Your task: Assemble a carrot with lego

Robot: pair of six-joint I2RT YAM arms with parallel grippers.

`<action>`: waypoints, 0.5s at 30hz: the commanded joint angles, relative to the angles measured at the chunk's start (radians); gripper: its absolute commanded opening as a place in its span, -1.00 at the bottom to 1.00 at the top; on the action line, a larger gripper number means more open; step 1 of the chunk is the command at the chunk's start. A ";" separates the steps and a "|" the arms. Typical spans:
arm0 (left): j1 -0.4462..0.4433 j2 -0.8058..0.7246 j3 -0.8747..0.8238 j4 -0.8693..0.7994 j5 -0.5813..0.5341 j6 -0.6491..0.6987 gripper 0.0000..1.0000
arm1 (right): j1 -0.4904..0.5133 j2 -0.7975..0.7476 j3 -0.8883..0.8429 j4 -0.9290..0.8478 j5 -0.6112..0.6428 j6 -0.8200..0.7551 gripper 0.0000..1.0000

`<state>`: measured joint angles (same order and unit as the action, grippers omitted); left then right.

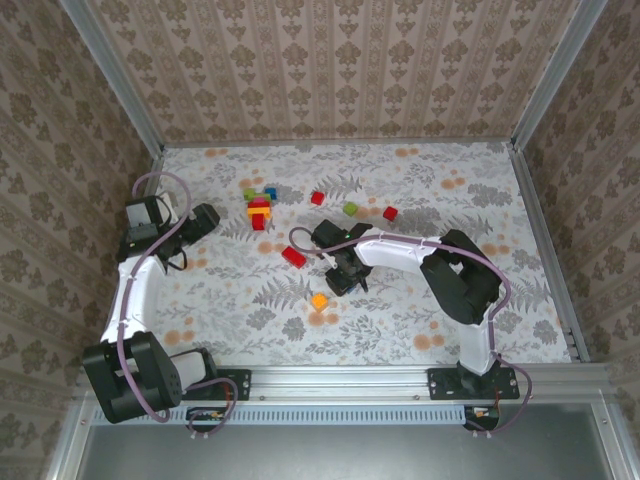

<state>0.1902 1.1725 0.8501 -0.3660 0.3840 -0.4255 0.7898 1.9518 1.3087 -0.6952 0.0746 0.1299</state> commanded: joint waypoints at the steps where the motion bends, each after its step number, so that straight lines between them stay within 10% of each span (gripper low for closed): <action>1: -0.006 0.004 0.011 0.010 0.019 0.021 1.00 | -0.006 -0.017 0.017 0.000 -0.019 -0.004 0.04; 15: -0.006 0.004 0.011 0.011 0.026 0.019 1.00 | -0.035 -0.062 -0.011 0.022 -0.082 0.003 0.01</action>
<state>0.1902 1.1725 0.8501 -0.3664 0.3901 -0.4255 0.7612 1.9175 1.3079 -0.6785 0.0162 0.1303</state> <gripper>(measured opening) 0.994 0.514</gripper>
